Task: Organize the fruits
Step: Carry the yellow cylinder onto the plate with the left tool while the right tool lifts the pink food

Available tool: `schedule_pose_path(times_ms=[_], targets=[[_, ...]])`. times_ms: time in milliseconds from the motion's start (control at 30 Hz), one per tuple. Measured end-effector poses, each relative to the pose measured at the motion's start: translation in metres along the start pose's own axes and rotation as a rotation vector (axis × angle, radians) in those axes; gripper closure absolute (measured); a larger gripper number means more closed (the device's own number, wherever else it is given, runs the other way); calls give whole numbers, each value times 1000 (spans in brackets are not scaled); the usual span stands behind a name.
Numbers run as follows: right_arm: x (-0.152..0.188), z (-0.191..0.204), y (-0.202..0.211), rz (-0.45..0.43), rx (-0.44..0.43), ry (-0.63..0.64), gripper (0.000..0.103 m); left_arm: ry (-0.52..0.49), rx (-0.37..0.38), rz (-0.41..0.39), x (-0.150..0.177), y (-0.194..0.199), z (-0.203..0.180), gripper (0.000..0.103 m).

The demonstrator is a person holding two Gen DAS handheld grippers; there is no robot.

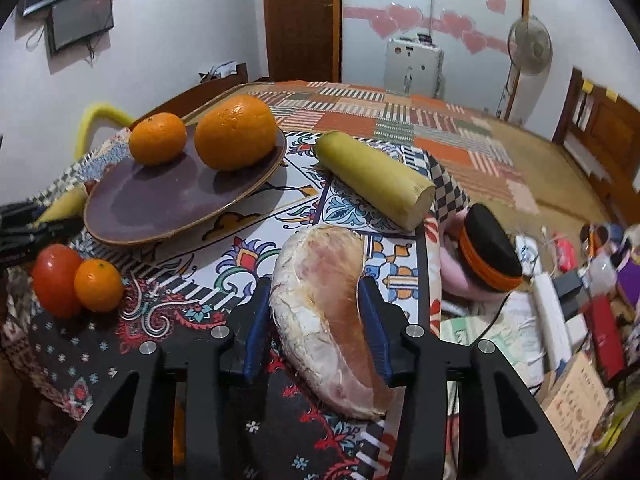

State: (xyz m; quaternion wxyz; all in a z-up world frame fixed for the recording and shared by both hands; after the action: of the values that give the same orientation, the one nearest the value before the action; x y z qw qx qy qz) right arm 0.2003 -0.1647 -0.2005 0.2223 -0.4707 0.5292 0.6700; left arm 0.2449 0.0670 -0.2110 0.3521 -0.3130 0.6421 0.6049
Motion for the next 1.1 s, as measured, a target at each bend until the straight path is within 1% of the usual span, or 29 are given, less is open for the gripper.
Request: schedule_pose_path(times_ms=[67, 233, 367, 500, 800, 1100], targets=[[-1, -1, 0, 1, -8, -11, 63, 16, 4, 0, -1, -2, 1, 64], [-2, 0, 2, -7, -2, -11, 65, 13, 5, 1, -1, -1, 1, 64], [-2, -1, 6, -17, -16, -41, 66, 19, 11, -8, -4, 6, 1, 64], [-8, -1, 13, -47, -14, -42, 66, 9, 16, -46, -12, 22, -2, 64], [-40, 6, 36, -162, -19, -44, 66, -3, 49, -146, -40, 55, -15, 65], [-58, 15, 40, -231, -43, -59, 66, 9, 88, -207, -62, 64, -25, 65]])
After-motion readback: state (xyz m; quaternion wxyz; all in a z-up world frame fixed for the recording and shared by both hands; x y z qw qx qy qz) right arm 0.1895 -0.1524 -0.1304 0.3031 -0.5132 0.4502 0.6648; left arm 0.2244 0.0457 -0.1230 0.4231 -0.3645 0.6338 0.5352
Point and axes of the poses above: each gripper's, at about its wrist camera, not at the fingertips, and y roughly against the way its jaws point, z to its left, x to its underside, the point moved 5 cm from there along -y, roughly the way its jaws point, and after that the axes turned 15 degrees about -z, right-handed, at the moved point
